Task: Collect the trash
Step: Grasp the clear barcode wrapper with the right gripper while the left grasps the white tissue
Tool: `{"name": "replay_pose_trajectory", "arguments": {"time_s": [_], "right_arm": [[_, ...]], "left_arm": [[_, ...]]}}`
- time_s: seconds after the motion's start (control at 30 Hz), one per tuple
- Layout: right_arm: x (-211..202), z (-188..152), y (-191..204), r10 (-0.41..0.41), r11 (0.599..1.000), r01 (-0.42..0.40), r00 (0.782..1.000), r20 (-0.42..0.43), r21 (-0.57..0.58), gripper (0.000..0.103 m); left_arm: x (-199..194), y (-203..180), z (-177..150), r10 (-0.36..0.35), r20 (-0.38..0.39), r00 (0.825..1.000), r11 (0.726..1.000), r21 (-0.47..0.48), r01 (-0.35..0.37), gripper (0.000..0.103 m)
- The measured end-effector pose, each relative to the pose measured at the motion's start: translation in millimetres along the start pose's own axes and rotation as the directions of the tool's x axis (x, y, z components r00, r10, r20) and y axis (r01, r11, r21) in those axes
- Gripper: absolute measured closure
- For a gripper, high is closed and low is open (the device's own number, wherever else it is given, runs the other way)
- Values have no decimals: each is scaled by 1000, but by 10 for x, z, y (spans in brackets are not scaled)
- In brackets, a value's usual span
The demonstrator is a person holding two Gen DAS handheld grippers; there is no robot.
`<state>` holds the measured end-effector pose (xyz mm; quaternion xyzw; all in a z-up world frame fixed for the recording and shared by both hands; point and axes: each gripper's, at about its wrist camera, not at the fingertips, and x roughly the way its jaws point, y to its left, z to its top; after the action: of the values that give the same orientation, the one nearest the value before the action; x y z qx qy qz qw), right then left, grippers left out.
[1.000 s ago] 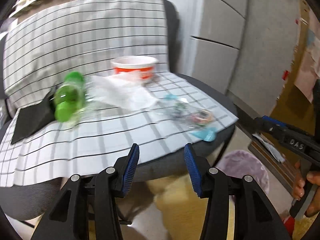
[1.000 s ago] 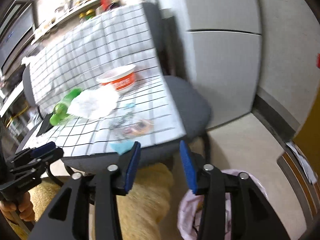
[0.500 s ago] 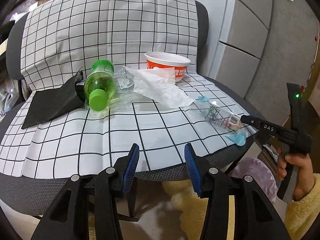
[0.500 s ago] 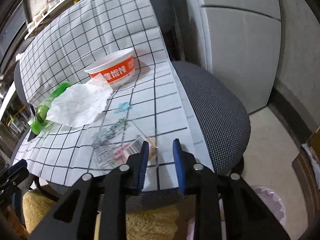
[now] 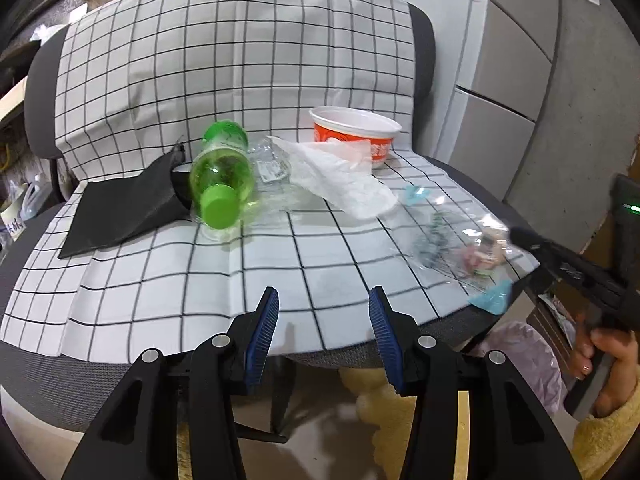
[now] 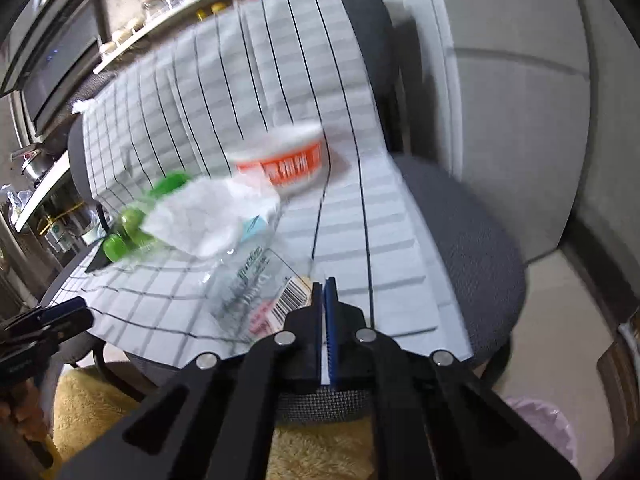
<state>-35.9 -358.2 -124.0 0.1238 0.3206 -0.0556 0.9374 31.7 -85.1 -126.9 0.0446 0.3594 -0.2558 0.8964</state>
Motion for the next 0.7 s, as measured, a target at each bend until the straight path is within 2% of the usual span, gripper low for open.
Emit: {"name": "replay_pose_trajectory", "arguments": {"time_s": [0.17,0.23,0.33,0.47,0.57,0.7], "right_arm": [[-416,159,6,-90,996,91,987,134,0,101],[-523,200,-49,-92,996,87,982,165,33,101],[-547,205,-110,-76,996,66,983,168,64,101],[-451,161,-129,-74,995,63,986,149,77,101],[-379,118,-135,-68,995,57,989,132,83,101],[-322,92,-153,-61,995,52,991,120,82,101]], "left_arm": [[6,54,226,9,32,999,1000,-21,-8,54],[31,46,335,14,44,999,1000,-16,-14,54],[152,26,546,9,53,999,1000,-8,-9,54],[441,69,795,-19,14,1000,999,-31,19,55],[689,144,931,-18,-26,999,997,-69,17,57],[951,147,1024,12,-58,998,998,-60,-16,58]]}}
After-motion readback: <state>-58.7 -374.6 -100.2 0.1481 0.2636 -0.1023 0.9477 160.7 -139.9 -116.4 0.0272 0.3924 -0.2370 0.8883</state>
